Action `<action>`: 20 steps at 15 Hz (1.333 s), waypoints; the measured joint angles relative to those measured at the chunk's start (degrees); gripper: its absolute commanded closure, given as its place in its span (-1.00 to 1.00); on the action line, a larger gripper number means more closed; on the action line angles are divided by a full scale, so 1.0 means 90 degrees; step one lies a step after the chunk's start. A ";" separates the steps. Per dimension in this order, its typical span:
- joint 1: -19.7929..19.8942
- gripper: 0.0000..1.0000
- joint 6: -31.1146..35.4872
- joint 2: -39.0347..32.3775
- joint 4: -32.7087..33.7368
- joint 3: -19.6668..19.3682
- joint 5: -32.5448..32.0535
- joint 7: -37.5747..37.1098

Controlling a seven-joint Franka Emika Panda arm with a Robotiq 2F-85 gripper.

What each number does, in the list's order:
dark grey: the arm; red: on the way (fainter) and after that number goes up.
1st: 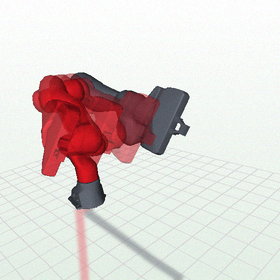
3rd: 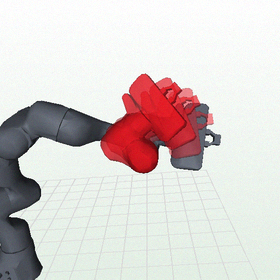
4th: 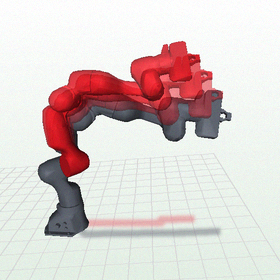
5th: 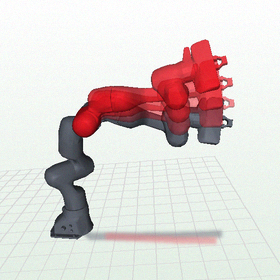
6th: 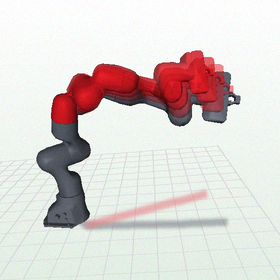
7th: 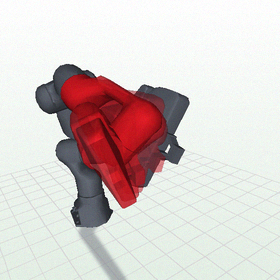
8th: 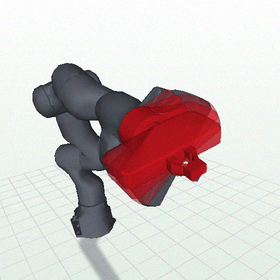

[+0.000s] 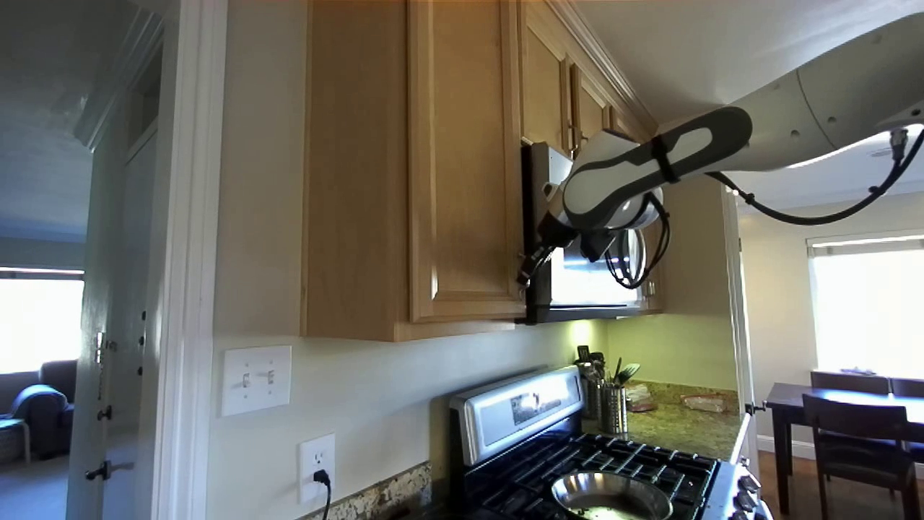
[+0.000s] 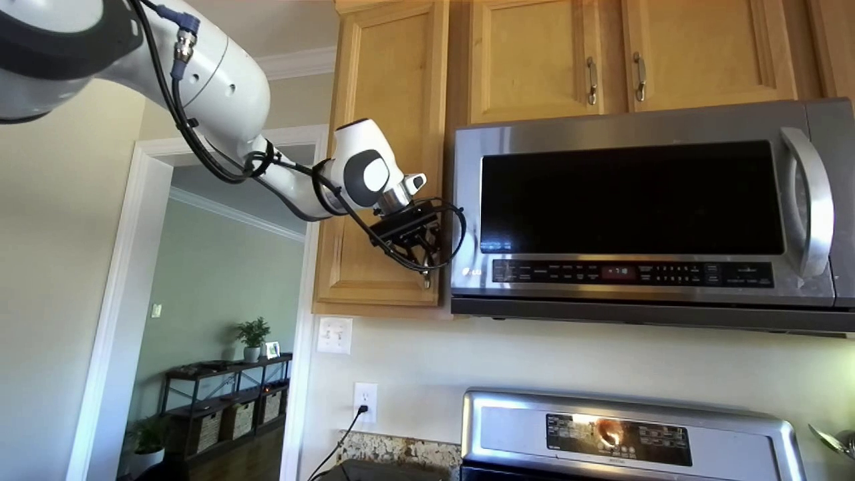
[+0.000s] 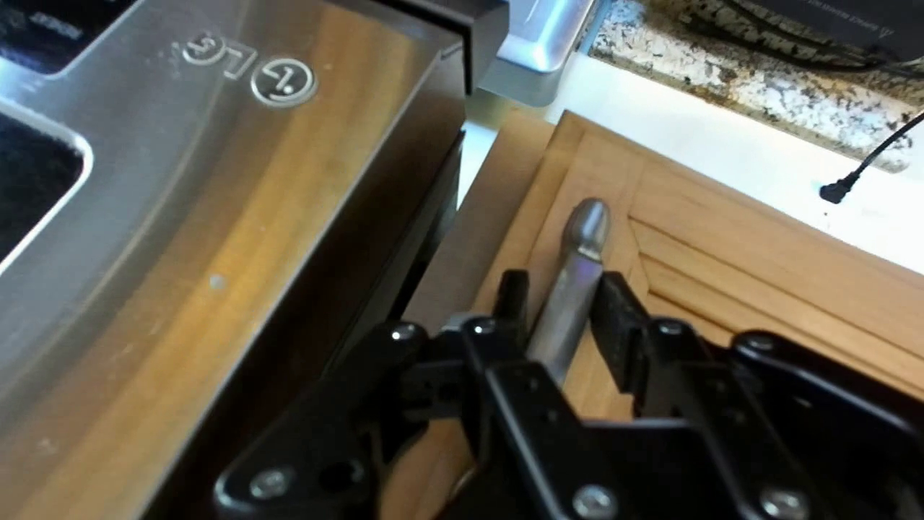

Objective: Open the cabinet drawer to the left.

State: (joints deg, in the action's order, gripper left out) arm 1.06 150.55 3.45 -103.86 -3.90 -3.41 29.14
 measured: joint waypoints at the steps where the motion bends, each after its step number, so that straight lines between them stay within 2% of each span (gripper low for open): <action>1: 0.0000 0.77 0.0003 0.0173 -0.0194 -0.0002 0.0048 0.0174; 8: -0.0139 0.77 0.0001 0.1689 -0.1943 0.0002 0.0037 0.1214; 15: -0.0410 0.77 -0.0130 0.3397 -0.3434 0.0014 -0.0344 0.1307; 16: -0.0478 0.30 -0.0224 0.3672 -0.3626 0.0028 -0.0403 0.1307; 17: -0.0549 0.01 -0.0353 0.3960 -0.3799 0.0055 -0.0465 0.1307; 18: -0.0641 -0.01 -0.0545 0.4266 -0.3961 0.0098 -0.0509 0.1307; 20: -0.0947 -0.25 -0.1119 0.4861 -0.4243 0.0281 -0.0534 0.1319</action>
State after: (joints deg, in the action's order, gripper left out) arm -7.46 140.47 47.20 -142.04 -1.37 -8.21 41.01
